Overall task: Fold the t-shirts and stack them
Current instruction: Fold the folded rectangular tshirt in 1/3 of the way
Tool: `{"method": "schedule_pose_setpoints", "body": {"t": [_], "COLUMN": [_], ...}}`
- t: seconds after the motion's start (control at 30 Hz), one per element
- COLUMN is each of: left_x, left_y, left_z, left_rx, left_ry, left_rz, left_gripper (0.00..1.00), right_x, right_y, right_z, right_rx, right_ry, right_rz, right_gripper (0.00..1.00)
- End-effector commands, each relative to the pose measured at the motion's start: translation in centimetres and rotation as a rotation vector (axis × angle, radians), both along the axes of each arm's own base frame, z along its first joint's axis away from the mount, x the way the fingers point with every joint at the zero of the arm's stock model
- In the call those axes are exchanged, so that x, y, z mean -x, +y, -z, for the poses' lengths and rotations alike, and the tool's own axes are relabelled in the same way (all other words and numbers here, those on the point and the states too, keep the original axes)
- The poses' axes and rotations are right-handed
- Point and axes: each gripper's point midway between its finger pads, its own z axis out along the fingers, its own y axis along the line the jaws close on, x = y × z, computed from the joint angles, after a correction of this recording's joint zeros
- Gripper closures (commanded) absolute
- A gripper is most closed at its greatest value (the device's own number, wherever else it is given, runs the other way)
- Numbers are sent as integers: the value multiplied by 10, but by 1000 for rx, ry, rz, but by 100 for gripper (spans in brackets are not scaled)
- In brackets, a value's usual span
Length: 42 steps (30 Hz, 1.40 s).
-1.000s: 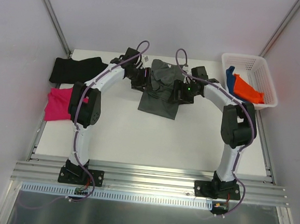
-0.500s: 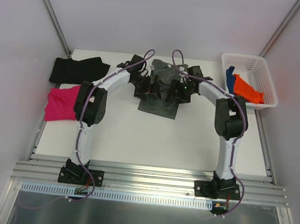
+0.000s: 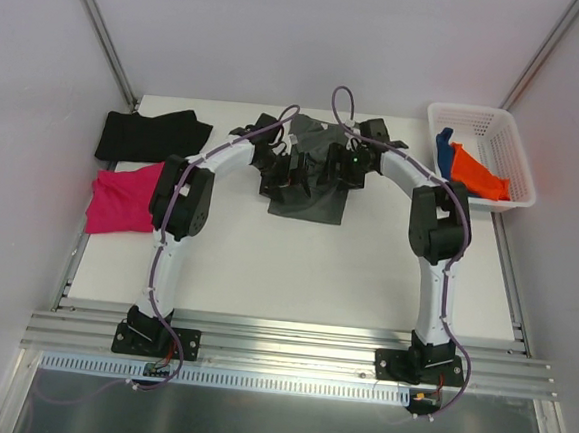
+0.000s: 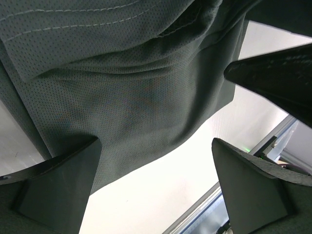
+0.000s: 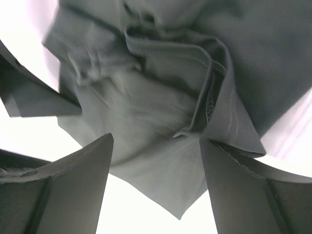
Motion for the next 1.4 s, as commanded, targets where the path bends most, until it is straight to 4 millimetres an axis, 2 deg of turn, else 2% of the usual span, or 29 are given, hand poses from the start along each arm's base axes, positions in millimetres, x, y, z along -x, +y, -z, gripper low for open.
{"method": "schedule_pose_setpoints", "body": {"t": [0.0,0.13,0.17,0.33,0.47,0.7,0.83,1.03,1.17,1.2,1.37], "left_x": [9,14,15,15,15,23,25,26,27,26,23], "left_y": [-2,-2,-3,-5,-7,-18,-27,-37,-44,-48,-54], "left_z": [8,6,5,-4,-7,-23,-45,-60,-66,-68,-66], "left_rx": [-17,-18,-20,-24,-42,-79,-56,-35,-18,-13,-7], "left_ry": [20,17,16,-11,-43,-127,-176,-210,-215,-222,-222], "left_rz": [13,18,20,24,34,77,93,108,115,120,124], "left_gripper": [1,1,1,1,1,1,1,1,1,1,1], "right_x": [-27,-33,-32,-10,-1,-4,-6,1,21,33,59], "right_y": [1,-1,-2,-4,-3,1,5,3,-7,-10,-18], "right_z": [-25,-41,-50,-69,-74,-80,-76,-51,-35,-31,-18], "right_rx": [-28,-38,-42,-79,-103,-135,-147,-111,-67,-58,-45], "right_ry": [-76,-103,-115,-95,-76,-71,-60,-17,17,38,89], "right_rz": [27,29,28,33,44,62,62,42,33,32,19], "right_gripper": [24,24,24,24,24,24,24,24,24,24,24]}}
